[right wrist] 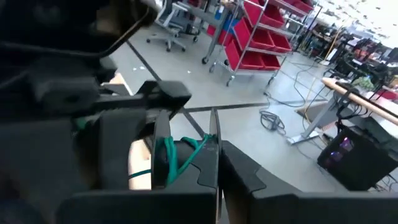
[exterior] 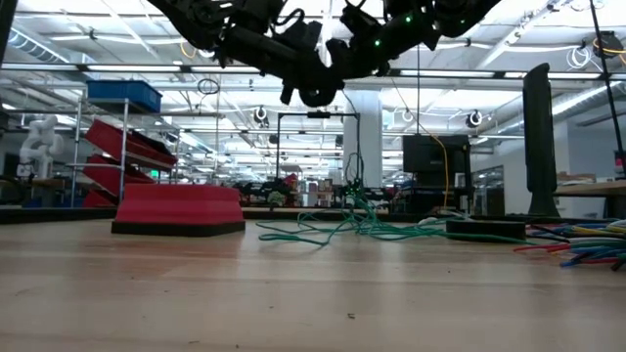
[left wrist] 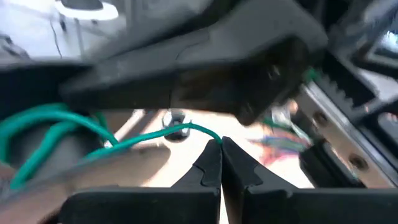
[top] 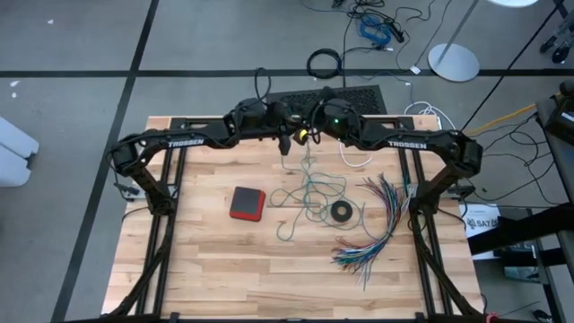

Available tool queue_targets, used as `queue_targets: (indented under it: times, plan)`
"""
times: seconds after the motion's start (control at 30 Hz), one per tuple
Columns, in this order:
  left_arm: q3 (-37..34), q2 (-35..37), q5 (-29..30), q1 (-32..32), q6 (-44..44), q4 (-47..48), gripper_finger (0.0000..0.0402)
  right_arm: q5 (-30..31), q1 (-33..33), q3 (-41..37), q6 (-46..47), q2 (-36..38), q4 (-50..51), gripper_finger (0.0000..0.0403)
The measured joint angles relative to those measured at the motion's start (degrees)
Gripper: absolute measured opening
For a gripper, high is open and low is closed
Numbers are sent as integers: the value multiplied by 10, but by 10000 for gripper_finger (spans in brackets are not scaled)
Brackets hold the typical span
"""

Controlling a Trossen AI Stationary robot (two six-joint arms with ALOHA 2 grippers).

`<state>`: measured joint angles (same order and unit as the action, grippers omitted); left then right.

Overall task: Coiling cords
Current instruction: Coil the green wire cable on the spool

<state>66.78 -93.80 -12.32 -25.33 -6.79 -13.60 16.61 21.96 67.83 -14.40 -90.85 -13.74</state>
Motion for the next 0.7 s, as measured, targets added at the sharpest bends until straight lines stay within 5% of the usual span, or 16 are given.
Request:
queue_targets:
  times: [0.33, 0.7]
  plan:
    - [-4, 0, 88, 28, 65, -123, 7, 0, 10, 0, -11, 35, -56, 0]
    - [-4, 0, 97, 33, 119, -189, 9, -61, 17, 0, 7, 67, -117, 0]
